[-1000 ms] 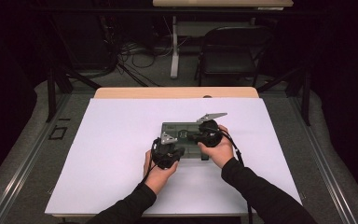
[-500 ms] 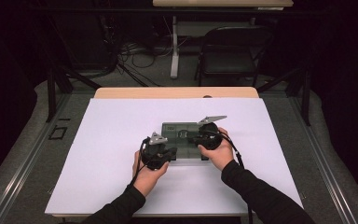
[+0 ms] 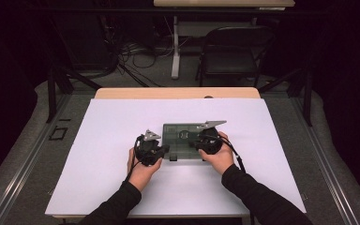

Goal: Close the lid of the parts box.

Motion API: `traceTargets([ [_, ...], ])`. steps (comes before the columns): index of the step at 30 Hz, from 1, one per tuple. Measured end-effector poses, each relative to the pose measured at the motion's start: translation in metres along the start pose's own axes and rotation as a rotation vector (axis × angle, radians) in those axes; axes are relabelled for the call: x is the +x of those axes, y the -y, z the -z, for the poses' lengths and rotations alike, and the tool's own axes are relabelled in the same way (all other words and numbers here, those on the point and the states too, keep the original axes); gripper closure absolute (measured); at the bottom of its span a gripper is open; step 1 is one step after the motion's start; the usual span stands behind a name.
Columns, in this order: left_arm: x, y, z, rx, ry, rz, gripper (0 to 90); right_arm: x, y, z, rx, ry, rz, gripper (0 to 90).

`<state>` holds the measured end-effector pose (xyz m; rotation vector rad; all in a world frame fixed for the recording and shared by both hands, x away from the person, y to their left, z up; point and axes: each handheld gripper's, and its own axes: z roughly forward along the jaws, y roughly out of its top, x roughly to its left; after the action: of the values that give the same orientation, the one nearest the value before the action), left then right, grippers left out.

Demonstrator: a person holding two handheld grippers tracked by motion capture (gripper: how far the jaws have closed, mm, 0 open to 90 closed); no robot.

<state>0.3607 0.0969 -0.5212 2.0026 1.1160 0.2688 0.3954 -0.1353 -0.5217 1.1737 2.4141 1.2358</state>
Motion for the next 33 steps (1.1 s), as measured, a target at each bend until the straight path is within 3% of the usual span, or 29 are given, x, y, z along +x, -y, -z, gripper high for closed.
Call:
traceTargets([
  [8, 0.0007, 0.0005, -0.001, -0.003, 0.001, -0.003, 89.9, -0.0015, 0.0061, -0.0004, -0.027, -0.006, -0.014, 90.0],
  [28, 0.0025, 0.0, 0.0007, 0.007, 0.019, 0.001, 88.4, -0.0016, 0.0051, 0.0003, -0.018, -0.013, -0.023, 90.0],
  [33, 0.0037, -0.0027, 0.0075, 0.007, 0.036, -0.003, 83.6, 0.0009, 0.0037, 0.0054, -0.022, -0.04, -0.019, 82.9],
])
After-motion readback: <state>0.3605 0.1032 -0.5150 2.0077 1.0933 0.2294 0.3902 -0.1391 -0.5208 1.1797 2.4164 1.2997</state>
